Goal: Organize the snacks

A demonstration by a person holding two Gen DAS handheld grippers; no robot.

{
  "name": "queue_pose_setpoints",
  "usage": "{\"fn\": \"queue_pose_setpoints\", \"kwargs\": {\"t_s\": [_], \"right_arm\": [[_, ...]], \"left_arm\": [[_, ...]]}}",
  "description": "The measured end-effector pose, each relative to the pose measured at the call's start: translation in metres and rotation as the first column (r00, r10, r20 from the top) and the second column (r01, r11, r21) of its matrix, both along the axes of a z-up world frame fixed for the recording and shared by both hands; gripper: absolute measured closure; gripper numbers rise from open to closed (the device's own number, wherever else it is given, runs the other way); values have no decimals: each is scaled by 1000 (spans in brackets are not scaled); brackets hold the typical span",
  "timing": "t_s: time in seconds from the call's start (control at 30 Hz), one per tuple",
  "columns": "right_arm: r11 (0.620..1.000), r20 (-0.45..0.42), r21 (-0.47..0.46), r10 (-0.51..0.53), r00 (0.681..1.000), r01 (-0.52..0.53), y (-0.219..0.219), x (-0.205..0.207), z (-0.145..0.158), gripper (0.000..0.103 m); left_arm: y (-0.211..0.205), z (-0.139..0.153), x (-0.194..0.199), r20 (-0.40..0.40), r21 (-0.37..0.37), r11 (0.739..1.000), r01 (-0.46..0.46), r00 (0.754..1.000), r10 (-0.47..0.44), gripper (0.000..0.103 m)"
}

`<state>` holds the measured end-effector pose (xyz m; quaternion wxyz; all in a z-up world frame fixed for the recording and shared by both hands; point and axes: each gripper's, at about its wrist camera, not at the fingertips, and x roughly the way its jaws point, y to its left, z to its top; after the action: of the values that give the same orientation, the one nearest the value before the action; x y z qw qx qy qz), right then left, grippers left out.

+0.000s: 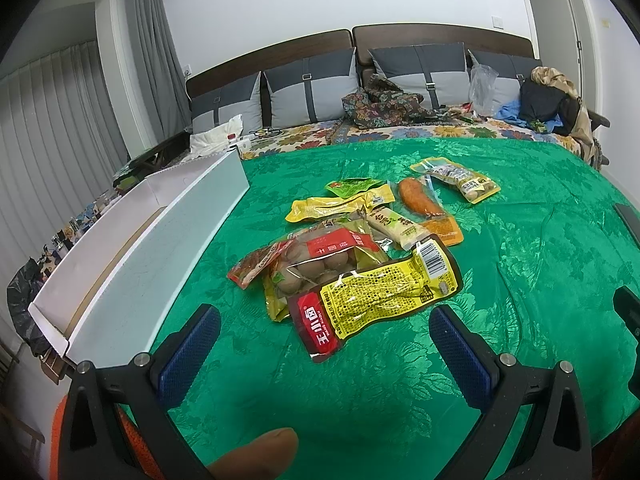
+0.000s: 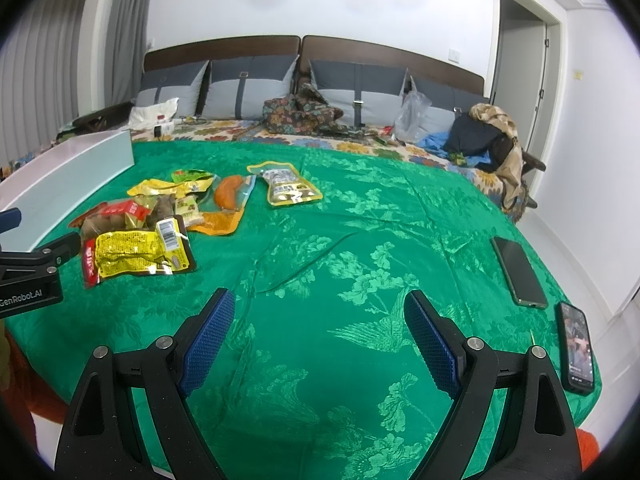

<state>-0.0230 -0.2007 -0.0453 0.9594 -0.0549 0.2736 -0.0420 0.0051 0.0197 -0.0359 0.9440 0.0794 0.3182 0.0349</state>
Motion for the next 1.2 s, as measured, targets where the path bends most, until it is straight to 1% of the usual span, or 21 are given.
{"fn": "queue_pose_setpoints", "kwargs": {"t_s": [0.7,1.07,1.2], "right_arm": [[1000,-38,9,3,999,-2,0,3,-8,14],[1000,-71,25,2,997,0,-4,7,-12,14],[999,-94,45,2,996,3,-6,9,-16,14]], "left_arm": [[3,-6,0,-27,9,1000,-3,1000,3,0],[7,-16,3,-76,-2,1000,0,997,0,0],[9,-23,6,-102,-8,1000,-7,995,6,0]]}}
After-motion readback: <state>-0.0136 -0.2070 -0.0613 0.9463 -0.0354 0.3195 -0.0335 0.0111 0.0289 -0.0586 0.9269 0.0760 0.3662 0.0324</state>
